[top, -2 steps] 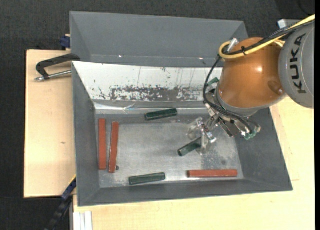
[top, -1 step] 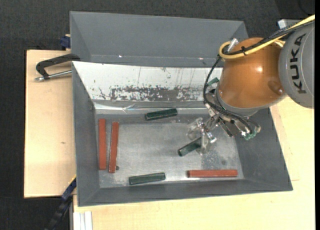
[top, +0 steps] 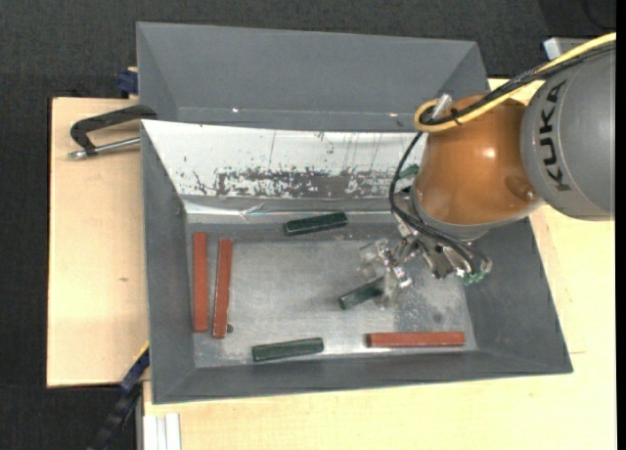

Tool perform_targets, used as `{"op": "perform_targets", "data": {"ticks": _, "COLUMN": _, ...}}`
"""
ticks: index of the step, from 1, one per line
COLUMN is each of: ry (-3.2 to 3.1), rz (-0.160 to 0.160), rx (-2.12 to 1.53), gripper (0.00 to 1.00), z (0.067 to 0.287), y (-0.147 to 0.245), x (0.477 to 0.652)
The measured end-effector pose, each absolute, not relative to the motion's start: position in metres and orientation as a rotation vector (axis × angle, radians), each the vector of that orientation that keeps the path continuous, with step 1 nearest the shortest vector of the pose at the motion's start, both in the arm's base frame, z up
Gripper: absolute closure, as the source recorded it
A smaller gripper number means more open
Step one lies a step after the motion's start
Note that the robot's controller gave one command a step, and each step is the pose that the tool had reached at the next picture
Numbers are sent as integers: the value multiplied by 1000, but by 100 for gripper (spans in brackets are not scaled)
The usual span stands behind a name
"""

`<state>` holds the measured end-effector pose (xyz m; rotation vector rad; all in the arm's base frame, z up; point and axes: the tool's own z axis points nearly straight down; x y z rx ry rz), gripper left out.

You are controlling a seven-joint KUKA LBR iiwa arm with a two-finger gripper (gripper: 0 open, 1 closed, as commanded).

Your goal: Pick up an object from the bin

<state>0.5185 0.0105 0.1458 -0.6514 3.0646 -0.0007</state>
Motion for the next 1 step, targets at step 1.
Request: {"op": "perform_targets", "data": {"ticks": 1, "ry": 3082, "rz": 1, "rx": -583, "gripper": 100, "z": 87, "y": 23, "x": 510}}
